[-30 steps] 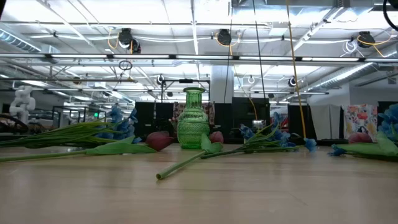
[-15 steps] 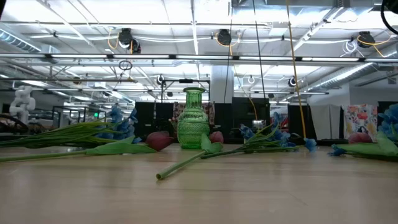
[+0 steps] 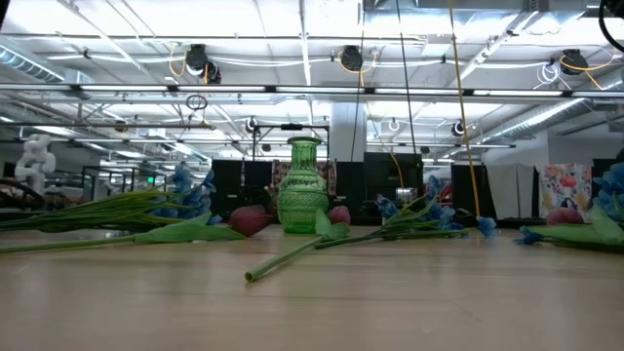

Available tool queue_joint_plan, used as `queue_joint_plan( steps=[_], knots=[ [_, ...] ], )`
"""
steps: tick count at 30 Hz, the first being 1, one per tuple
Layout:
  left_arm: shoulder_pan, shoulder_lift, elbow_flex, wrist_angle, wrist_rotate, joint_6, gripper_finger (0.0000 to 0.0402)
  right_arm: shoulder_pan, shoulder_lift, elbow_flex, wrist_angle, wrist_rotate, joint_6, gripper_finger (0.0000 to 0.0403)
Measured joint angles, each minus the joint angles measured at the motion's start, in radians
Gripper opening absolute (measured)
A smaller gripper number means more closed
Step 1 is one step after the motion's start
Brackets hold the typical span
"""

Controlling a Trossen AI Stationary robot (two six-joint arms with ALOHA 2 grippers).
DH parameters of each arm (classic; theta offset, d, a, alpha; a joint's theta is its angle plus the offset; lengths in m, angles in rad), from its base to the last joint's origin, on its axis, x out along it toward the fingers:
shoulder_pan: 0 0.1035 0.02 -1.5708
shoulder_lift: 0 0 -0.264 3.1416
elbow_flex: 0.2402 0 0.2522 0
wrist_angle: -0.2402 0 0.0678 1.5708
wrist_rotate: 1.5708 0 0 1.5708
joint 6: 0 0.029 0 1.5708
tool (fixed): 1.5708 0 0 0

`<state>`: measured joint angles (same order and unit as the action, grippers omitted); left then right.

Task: Sort flowers into vase by color
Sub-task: Put the left red flower into the yellow vase

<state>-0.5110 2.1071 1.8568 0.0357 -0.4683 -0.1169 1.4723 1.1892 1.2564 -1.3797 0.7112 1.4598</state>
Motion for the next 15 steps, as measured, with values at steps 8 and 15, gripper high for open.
queue_joint_plan(
  steps=[8, 15],
  knots=[
    [0.000, 0.000, 0.000, 0.000, 0.000, 0.000, 0.0322, -0.002, -0.013, 0.000, -0.189, 0.015, 0.216, 0.0192],
    [0.000, 0.000, 0.000, 0.000, 0.000, 0.006, 0.0322, -0.014, -0.098, 0.042, -0.191, 0.218, 0.205, 0.0192]
  ],
)
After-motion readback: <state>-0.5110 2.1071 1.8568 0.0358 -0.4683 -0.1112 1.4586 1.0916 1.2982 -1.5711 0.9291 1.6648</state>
